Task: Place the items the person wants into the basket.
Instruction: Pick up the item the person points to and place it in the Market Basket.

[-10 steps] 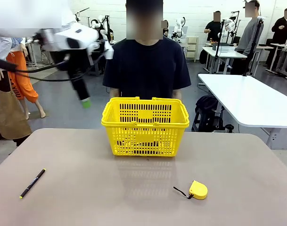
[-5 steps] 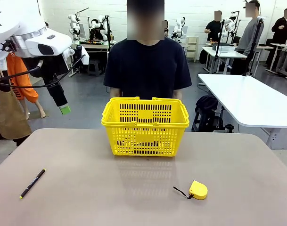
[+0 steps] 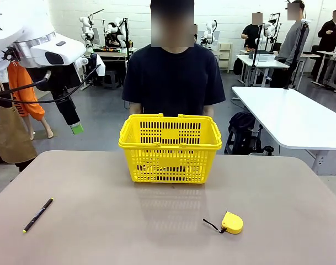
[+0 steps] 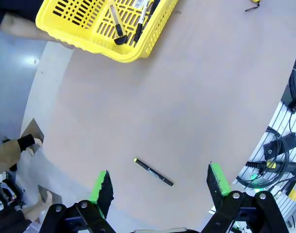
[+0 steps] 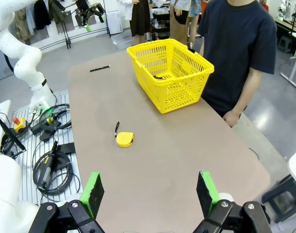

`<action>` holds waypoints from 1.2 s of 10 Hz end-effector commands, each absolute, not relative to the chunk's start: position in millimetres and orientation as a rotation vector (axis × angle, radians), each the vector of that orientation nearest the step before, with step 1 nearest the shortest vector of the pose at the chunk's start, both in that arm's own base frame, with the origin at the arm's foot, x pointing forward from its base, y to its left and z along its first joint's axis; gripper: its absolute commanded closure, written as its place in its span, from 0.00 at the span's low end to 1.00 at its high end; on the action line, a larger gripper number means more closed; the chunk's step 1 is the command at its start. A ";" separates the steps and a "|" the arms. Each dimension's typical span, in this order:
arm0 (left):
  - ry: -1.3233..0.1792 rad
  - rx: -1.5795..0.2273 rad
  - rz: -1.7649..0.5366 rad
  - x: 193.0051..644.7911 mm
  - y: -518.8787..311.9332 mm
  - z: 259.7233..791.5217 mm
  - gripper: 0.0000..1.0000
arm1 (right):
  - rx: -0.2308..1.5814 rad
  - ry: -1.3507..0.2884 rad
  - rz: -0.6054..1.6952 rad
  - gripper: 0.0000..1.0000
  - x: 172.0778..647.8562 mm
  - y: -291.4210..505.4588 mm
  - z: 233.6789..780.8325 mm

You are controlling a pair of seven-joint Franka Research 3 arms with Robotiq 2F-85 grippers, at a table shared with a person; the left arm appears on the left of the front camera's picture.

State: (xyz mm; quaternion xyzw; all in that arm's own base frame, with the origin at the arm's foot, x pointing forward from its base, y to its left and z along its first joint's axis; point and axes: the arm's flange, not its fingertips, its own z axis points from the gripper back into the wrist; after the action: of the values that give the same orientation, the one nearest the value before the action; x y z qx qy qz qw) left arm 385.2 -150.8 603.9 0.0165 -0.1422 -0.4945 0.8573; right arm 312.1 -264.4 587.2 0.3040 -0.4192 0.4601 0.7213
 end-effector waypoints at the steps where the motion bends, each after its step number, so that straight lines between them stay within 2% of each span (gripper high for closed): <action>1: -0.360 -0.096 -1.074 378.3 -120.6 618.3 0.00 | 0.679 -0.948 1.026 0.00 312.6 -265.6 587.7; 3: -0.500 -0.305 -1.057 369.8 -38.0 654.1 0.00 | 0.679 -0.948 1.026 0.00 312.6 -265.6 587.7; 5: -0.592 -0.391 -0.999 366.6 36.9 664.2 0.00 | 0.679 -0.948 1.026 0.00 312.6 -265.6 587.7; 8: -0.777 -0.567 -0.952 340.6 126.6 648.6 0.00 | 0.679 -0.948 1.026 0.00 312.6 -265.6 587.7; 12: -0.891 -0.688 -1.027 320.7 181.5 632.2 0.00 | 0.679 -0.948 1.026 0.00 312.6 -265.6 587.7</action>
State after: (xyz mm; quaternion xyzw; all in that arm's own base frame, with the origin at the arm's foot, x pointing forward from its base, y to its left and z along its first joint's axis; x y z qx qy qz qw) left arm 319.1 176.2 634.1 -0.2910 -0.3939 -0.4483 0.7478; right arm 312.4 -265.3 587.2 0.3037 -0.4188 0.4596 0.7219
